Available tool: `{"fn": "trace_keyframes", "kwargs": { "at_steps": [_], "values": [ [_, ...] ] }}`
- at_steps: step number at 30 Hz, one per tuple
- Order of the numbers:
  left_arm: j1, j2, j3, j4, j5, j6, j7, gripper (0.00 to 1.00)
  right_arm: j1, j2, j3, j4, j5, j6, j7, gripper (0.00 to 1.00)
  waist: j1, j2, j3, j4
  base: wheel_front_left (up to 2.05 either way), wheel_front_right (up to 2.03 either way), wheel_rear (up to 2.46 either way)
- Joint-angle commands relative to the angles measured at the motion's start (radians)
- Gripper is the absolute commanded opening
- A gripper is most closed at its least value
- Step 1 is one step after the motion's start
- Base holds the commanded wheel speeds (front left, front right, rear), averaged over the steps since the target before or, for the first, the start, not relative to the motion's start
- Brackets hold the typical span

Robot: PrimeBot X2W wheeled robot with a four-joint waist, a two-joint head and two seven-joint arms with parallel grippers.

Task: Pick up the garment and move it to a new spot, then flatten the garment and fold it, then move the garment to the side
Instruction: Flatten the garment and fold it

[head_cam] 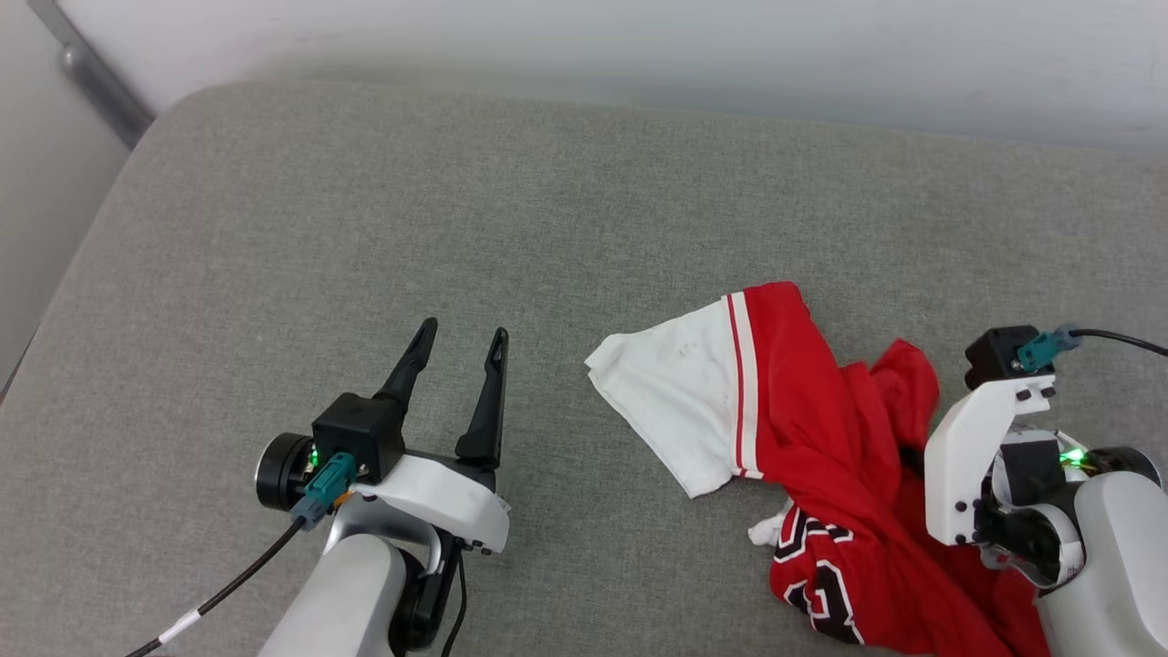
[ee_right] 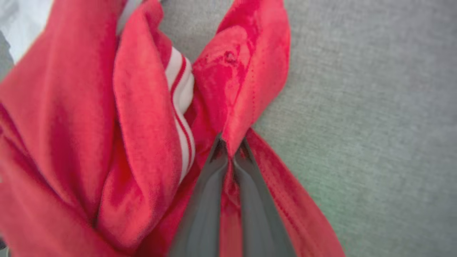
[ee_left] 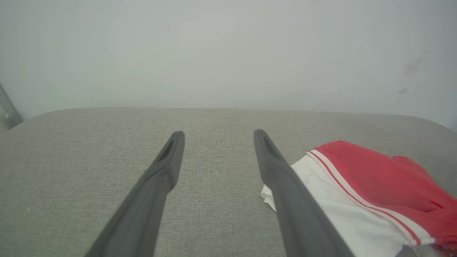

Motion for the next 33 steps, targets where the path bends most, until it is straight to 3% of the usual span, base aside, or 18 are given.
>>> {"fn": "trace_keyframes", "kwargs": {
  "at_steps": [1,6,10,13,18,21,24,25,26,27,33],
  "values": [
    [0.004,-0.003,0.004,0.003,0.005,-0.005,-0.006,1.0,0.004,-0.006,0.002,-0.008,0.005,-0.001,-0.016,0.0,-0.0001,0.0,-0.01,-0.006,0.0,0.0,0.0],
    [0.029,0.0,0.014,0.009,0.006,-0.003,-0.005,1.0,-0.032,-0.044,-0.02,-0.103,-0.002,-0.001,-0.142,0.0,-0.0001,0.0,-0.051,-0.03,0.0,0.0,0.0],
    [0.048,0.004,0.017,0.007,0.007,-0.004,-0.005,1.0,-0.013,-0.047,-0.116,-0.201,-0.031,-0.001,-0.201,0.0,-0.0001,0.0,-0.077,-0.053,0.0,0.0,0.0],
    [0.062,0.007,0.022,0.006,0.005,0.0,-0.005,1.0,0.062,-0.013,-0.232,-0.272,-0.058,-0.001,-0.212,0.0,-0.0001,0.0,-0.092,-0.07,0.0,0.0,0.0],
    [0.083,0.014,0.027,0.003,0.001,0.004,-0.005,1.0,0.211,0.1,-0.471,-0.358,-0.084,-0.001,-0.212,0.0,-0.0001,0.0,-0.11,-0.1,0.0,0.0,0.0],
    [0.089,0.018,0.029,0.003,-0.004,0.007,-0.005,1.0,0.301,0.146,-0.586,-0.346,-0.068,-0.001,-0.217,0.0,-0.0001,0.0,-0.116,-0.114,0.0,0.0,0.0],
    [0.1,0.023,0.033,0.002,-0.008,0.011,-0.004,1.0,0.378,0.158,-0.639,-0.276,-0.052,-0.001,-0.26,0.01,-0.0001,0.0,-0.121,-0.125,0.0,0.0,0.0],
    [0.103,0.025,0.033,0.002,-0.009,0.012,-0.002,1.0,0.395,0.159,-0.638,-0.232,-0.022,-0.001,-0.279,0.33,-0.0001,0.0,-0.124,-0.129,0.0,0.0,0.0],
    [0.106,0.026,0.036,0.002,-0.01,0.014,-0.001,1.0,0.407,0.159,-0.631,-0.195,-0.003,-0.001,-0.302,0.42,-0.0001,0.0,-0.126,-0.133,0.0,0.0,0.0],
    [0.108,0.028,0.037,0.0,-0.012,0.017,0.0,1.0,0.415,0.157,-0.622,-0.17,-0.001,-0.001,-0.338,1.0,-0.0001,0.0,-0.127,-0.137,0.0,0.0,0.0],
    [0.133,0.043,0.044,-0.006,-0.022,0.028,0.014,1.0,0.359,0.156,-0.566,-0.133,-0.008,-0.001,-0.623,1.0,-0.0001,0.0,-0.147,-0.156,0.0,0.0,0.0]
  ]
}}
